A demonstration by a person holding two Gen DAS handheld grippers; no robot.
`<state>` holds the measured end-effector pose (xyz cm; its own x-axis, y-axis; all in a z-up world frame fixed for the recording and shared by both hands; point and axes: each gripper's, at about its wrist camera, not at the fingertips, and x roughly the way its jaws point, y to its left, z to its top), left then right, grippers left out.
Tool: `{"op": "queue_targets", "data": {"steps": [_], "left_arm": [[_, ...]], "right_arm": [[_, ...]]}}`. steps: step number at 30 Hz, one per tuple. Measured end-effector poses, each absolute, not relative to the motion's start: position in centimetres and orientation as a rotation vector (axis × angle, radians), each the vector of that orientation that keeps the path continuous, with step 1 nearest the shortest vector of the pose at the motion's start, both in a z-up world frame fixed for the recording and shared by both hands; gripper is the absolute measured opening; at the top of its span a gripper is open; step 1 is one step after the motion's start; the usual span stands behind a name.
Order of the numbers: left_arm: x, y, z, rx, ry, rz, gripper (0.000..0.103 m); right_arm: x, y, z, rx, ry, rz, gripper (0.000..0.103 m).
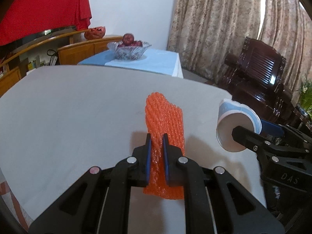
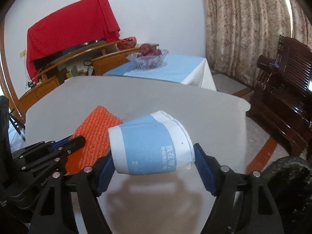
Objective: Collect trash
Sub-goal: 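Lift and carry the orange net and paper cup over the bin with both tools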
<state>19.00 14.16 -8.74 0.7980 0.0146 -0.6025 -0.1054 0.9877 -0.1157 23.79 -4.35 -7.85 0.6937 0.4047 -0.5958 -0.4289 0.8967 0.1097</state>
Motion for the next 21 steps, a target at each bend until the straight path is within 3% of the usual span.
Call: {"op": "queue_targets", "data": {"steps": [21], "left_arm": [[15.9, 4.5, -2.8, -0.090, 0.532, -0.076, 0.010]], "right_arm": [[18.2, -14.0, -0.9, 0.015, 0.518, 0.361, 0.074]]}}
